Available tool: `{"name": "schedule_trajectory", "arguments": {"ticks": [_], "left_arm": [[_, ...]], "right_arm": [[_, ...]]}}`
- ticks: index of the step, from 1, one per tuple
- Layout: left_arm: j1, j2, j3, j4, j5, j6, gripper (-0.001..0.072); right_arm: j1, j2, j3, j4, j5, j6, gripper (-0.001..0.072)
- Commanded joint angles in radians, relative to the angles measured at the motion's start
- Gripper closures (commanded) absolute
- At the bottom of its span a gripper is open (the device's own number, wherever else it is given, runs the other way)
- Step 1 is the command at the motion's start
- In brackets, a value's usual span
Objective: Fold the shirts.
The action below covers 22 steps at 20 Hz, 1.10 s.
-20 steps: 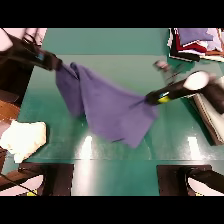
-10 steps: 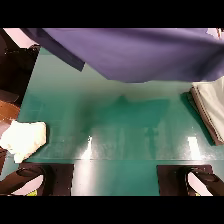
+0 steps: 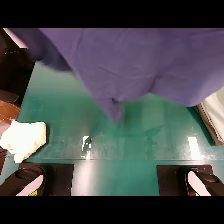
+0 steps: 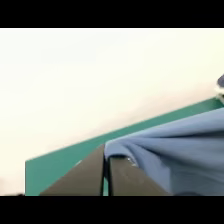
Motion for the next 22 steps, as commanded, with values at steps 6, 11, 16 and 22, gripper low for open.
{"name": "schedule_trajectory", "arguments": {"ticks": [6,11,16,22], "left_arm": [[0.001,0.015,-0.129,-0.036,-0.101,0.069,0.0684],[0.001,-0.217,-0.400,0.034,-0.116,0.069,0.0684],[0.001,-0.551,-0.438,0.033,0.077,0.069,0.0684],[0.001,-0.699,-0.438,0.034,0.204,-0.020,0.0627]], "right_arm": [[0.005,-0.166,-0.036,0.011,0.386,0.043,0.0697],[0.128,-0.380,-0.284,0.023,0.334,0.045,0.0697],[0.194,-0.607,-0.379,0.024,-0.068,0.038,0.0697],[0.191,-0.741,-0.378,0.027,-0.266,0.039,0.0696]]}}
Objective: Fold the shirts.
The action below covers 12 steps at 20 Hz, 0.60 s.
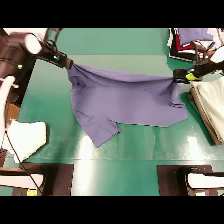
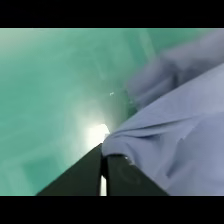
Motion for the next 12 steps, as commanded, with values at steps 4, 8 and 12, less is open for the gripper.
{"name": "schedule_trajectory", "arguments": {"ticks": [4,8,12], "left_arm": [[0.011,-0.064,0.022,0.009,0.024,-0.096,0.0128],[0.113,-0.008,0.076,-0.009,-0.148,-0.157,0.0227],[0.266,0.089,-0.051,-0.202,-0.268,-0.153,0.0227]], "right_arm": [[0.003,-0.061,0.025,0.003,-0.117,-0.001,0.0307],[-0.001,-0.032,0.128,0.003,0.088,-0.060,0.0308],[-0.016,0.121,-0.006,0.116,0.165,-0.137,0.0308]]}}
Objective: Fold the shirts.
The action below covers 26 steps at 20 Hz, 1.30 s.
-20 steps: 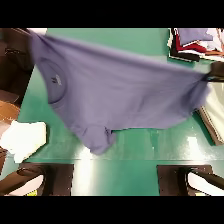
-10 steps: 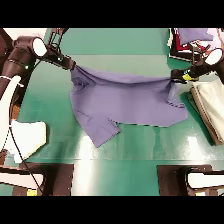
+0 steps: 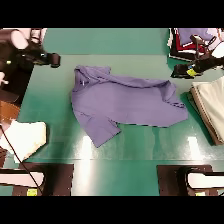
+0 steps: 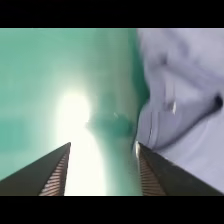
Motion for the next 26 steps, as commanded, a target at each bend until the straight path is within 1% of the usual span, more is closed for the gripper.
{"name": "schedule_trajectory", "arguments": {"ticks": [1,3,4,5,7,8,10,13,17,20,22,23,24,26], "left_arm": [[0.123,0.082,-0.148,-0.219,-0.097,0.000,0.0228],[0.157,0.121,-0.312,-0.341,-0.096,0.055,0.0227],[0.158,0.140,-0.407,-0.371,-0.092,0.079,0.0226],[0.158,0.153,-0.496,-0.396,-0.082,0.084,0.0226],[0.158,0.168,-0.652,-0.521,-0.046,0.137,0.0226],[0.158,0.170,-0.710,-0.580,-0.027,0.168,0.0226],[0.158,0.170,-0.801,-0.658,0.019,0.195,0.0226],[0.111,0.170,-0.875,-0.673,0.067,0.210,0.0226],[0.001,0.167,-0.890,-0.672,0.143,0.207,0.0227],[-0.033,0.167,-0.890,-0.673,0.207,0.169,0.0229],[-0.031,0.168,-0.878,-0.673,0.225,0.141,0.0243],[-0.031,0.168,-0.862,-0.672,0.219,0.145,0.0520],[-0.031,0.169,-0.844,-0.672,0.213,0.151,0.0673],[-0.031,0.171,-0.799,-0.671,0.186,0.151,0.0684]], "right_arm": [[-0.024,0.132,-0.125,0.164,0.076,-0.075,0.0308],[-0.057,0.219,-0.248,0.323,0.077,-0.122,0.0308],[-0.074,0.261,-0.306,0.377,0.078,-0.135,0.0308],[-0.087,0.294,-0.349,0.398,0.077,-0.138,0.0308],[-0.107,0.359,-0.425,0.400,0.074,-0.138,0.0308],[-0.118,0.387,-0.454,0.400,0.070,-0.138,0.0308],[-0.134,0.438,-0.497,0.401,0.063,-0.138,0.0308],[-0.163,0.485,-0.509,0.401,0.061,-0.138,0.0308],[-0.185,0.525,-0.509,0.402,0.051,-0.138,0.0308],[-0.185,0.549,-0.509,0.391,0.053,-0.137,0.0308],[-0.185,0.563,-0.510,0.329,0.072,-0.108,0.0308],[-0.185,0.563,-0.512,0.288,0.097,-0.079,0.0308],[-0.185,0.563,-0.524,0.249,0.117,-0.063,0.0308],[-0.185,0.566,-0.586,0.195,0.130,-0.042,0.0308]]}}
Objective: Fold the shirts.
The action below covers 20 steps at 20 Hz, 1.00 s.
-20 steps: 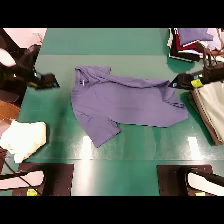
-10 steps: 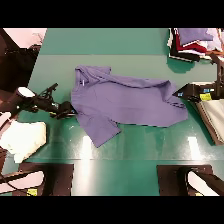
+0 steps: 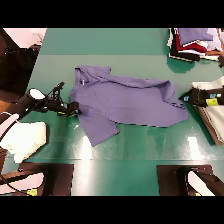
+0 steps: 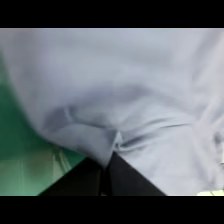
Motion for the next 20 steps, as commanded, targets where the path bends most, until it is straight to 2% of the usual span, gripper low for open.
{"name": "schedule_trajectory", "arguments": {"ticks": [1,4,5,6,10,12,17,18,19,20], "left_arm": [[-0.003,0.003,0.071,-0.008,-0.037,-0.004,0.0684],[-0.004,0.026,0.132,-0.002,-0.064,0.015,0.0684],[-0.004,0.037,0.146,0.007,-0.064,0.015,0.0684],[-0.004,0.045,0.156,0.013,-0.063,0.015,0.0684],[-0.004,0.055,0.160,0.014,-0.064,0.015,0.0684],[-0.004,0.055,0.160,0.014,-0.064,0.015,0.0684],[-0.004,0.055,0.160,0.014,-0.089,0.015,0.0684],[-0.004,0.055,0.160,0.018,-0.092,0.015,0.0684],[-0.003,0.055,0.160,0.023,-0.092,0.015,0.0684],[-0.004,0.055,0.160,0.024,-0.092,0.015,0.0684]], "right_arm": [[-0.001,0.008,-0.093,-0.117,0.029,0.052,0.0308],[-0.043,0.008,-0.245,-0.137,-0.010,0.079,0.0296],[-0.074,0.008,-0.295,-0.135,-0.035,0.079,0.0250],[-0.105,0.008,-0.336,-0.134,-0.064,0.079,0.0233],[-0.195,0.006,-0.479,0.002,-0.226,0.078,0.0235],[-0.196,-0.026,-0.503,0.023,-0.290,0.078,0.0263],[-0.177,-0.183,-0.428,0.023,-0.335,0.078,0.0264],[-0.177,-0.209,-0.405,0.023,-0.328,0.078,0.0303],[-0.177,-0.228,-0.384,0.022,-0.321,0.078,0.0449],[-0.177,-0.238,-0.369,0.023,-0.320,0.077,0.0519]]}}
